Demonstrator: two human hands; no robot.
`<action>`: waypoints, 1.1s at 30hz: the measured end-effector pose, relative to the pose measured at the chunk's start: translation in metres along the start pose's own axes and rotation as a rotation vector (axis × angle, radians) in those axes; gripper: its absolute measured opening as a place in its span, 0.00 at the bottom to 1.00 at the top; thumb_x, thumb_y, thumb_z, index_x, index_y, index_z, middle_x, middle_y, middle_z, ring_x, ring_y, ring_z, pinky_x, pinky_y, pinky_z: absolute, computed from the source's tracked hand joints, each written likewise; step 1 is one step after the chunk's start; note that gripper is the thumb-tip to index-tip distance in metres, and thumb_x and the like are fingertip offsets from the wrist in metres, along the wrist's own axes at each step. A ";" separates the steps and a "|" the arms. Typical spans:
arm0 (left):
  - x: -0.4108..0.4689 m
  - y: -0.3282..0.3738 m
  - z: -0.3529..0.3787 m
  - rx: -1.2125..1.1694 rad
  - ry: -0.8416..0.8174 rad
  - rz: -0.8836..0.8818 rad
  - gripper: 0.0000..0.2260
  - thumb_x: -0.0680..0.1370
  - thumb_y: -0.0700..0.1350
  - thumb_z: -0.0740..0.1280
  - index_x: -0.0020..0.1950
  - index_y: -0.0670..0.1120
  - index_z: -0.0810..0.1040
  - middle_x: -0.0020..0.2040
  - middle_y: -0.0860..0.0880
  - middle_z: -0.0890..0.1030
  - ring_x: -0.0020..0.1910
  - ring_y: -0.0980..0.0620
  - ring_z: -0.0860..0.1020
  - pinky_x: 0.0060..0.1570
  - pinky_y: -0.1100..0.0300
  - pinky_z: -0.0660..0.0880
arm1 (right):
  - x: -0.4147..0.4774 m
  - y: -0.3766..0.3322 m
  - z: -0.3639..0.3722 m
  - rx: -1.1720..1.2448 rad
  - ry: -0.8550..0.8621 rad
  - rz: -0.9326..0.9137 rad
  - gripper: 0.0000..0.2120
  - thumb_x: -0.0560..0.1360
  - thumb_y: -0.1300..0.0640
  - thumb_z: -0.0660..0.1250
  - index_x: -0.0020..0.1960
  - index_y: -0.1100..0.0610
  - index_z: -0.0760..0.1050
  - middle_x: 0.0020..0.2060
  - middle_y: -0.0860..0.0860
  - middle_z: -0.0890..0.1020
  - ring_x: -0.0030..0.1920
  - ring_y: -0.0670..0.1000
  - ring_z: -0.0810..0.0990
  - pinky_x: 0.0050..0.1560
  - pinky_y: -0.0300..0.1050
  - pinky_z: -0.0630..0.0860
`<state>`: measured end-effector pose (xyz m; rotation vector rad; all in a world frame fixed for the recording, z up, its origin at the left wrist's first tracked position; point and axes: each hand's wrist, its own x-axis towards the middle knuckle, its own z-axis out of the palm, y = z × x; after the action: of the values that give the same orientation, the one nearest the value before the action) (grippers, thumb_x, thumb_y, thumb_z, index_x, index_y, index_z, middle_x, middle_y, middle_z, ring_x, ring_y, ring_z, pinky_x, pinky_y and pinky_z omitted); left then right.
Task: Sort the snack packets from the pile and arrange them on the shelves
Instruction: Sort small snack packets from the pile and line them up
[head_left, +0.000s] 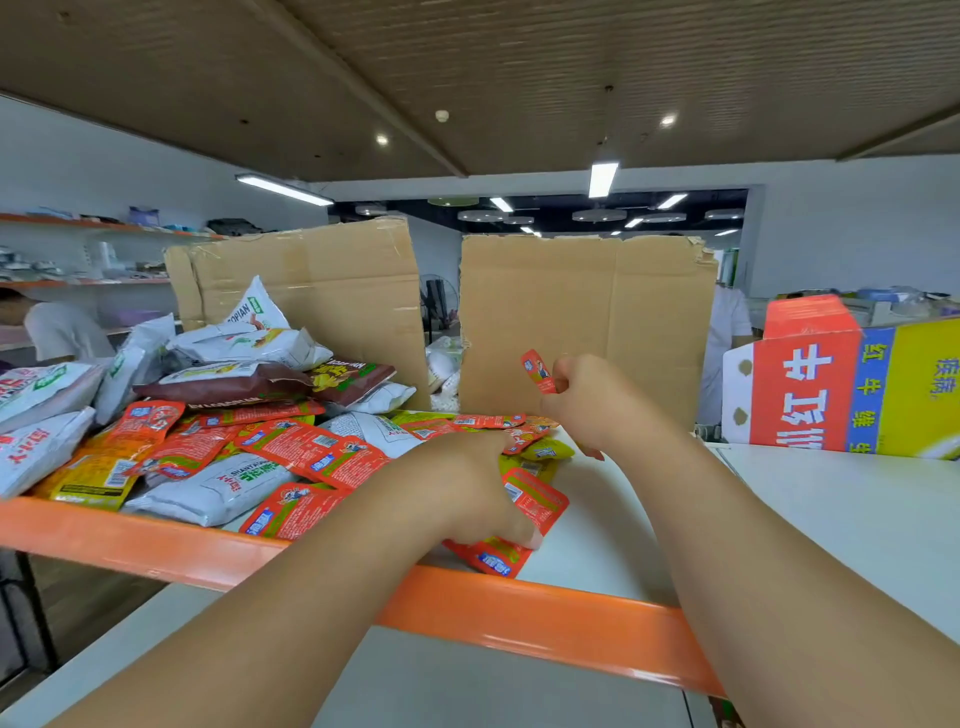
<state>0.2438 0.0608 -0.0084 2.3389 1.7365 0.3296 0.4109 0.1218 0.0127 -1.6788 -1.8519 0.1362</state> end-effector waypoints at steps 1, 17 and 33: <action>0.000 0.001 0.000 -0.018 -0.001 -0.001 0.46 0.64 0.60 0.81 0.78 0.59 0.64 0.71 0.54 0.74 0.65 0.50 0.75 0.64 0.54 0.75 | 0.000 0.001 0.001 0.013 -0.005 0.002 0.08 0.74 0.61 0.62 0.38 0.56 0.68 0.28 0.52 0.70 0.26 0.54 0.69 0.29 0.43 0.62; -0.008 -0.061 -0.038 0.109 0.266 0.140 0.18 0.74 0.36 0.67 0.38 0.61 0.81 0.48 0.59 0.84 0.45 0.61 0.79 0.49 0.57 0.77 | -0.002 0.001 0.009 0.214 -0.130 -0.097 0.17 0.71 0.49 0.76 0.39 0.53 0.68 0.35 0.54 0.76 0.32 0.55 0.72 0.30 0.42 0.67; -0.017 -0.009 0.010 0.322 0.248 -0.073 0.22 0.74 0.62 0.67 0.65 0.55 0.77 0.61 0.51 0.80 0.60 0.48 0.77 0.51 0.56 0.71 | -0.006 0.001 0.023 -0.214 -0.462 -0.183 0.16 0.69 0.51 0.79 0.49 0.55 0.75 0.45 0.51 0.79 0.44 0.52 0.75 0.40 0.44 0.67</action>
<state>0.2337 0.0471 -0.0215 2.5337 2.1256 0.3643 0.4000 0.1242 -0.0085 -1.7097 -2.4279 0.2775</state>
